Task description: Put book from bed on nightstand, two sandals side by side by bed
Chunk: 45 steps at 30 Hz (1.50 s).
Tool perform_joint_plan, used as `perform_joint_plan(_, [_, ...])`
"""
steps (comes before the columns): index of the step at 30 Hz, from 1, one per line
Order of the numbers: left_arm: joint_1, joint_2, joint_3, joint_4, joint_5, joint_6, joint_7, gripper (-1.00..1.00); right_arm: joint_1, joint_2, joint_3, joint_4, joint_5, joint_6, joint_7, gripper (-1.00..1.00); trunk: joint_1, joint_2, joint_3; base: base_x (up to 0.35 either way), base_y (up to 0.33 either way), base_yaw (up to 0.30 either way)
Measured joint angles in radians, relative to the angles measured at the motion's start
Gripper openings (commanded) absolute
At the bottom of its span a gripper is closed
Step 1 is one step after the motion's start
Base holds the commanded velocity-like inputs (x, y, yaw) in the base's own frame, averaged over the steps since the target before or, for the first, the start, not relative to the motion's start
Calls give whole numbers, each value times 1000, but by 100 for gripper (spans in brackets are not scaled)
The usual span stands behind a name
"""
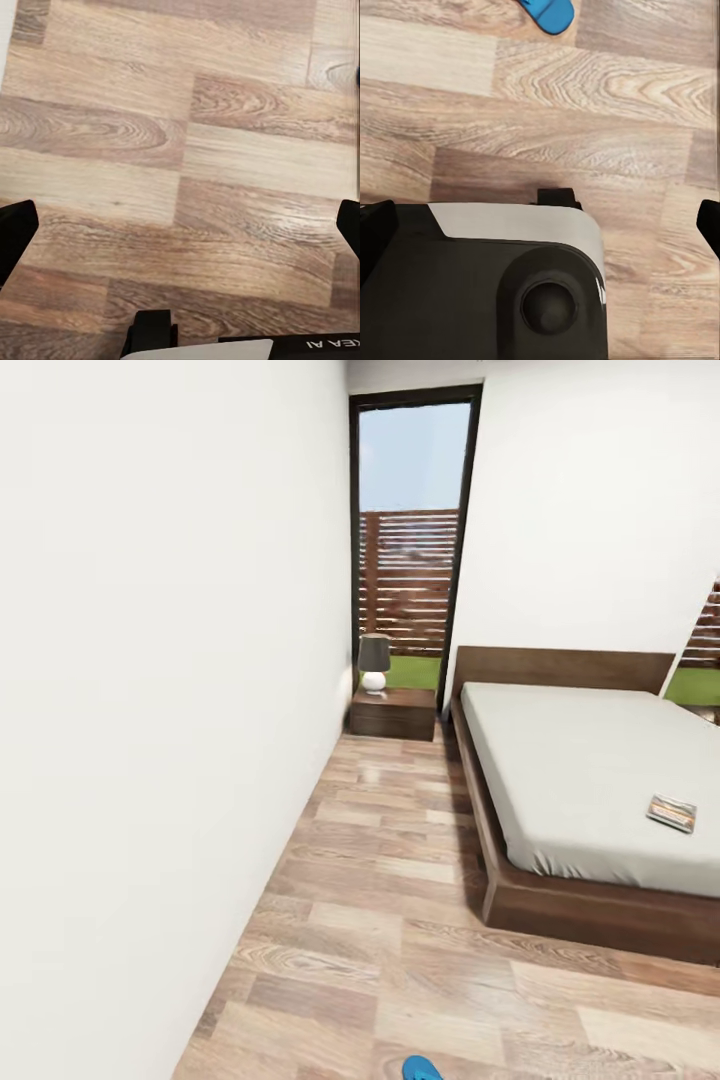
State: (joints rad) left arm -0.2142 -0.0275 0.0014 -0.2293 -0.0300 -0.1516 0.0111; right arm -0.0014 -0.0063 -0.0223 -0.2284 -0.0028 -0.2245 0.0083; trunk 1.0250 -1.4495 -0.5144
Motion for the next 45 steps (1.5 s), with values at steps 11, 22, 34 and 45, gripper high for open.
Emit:
perform_joint_plan(11, [0,0,0,0,0,-1,0,100,0,0,0,0,0,0,0,100,0,0,0,0,0,-282])
perform_joint_plan(22, [0,0,1,0,1,0,0,100,0,0,0,0,0,0,0,100,0,0,0,0,0,-283])
perform_joint_plan(34, [0,0,1,0,1,0,0,100,0,0,0,0,0,0,0,100,0,0,0,0,0,-283])
perform_joint_plan(45, [0,0,1,0,1,-1,0,100,0,0,0,0,0,0,0,100,0,0,0,0,0,-283])
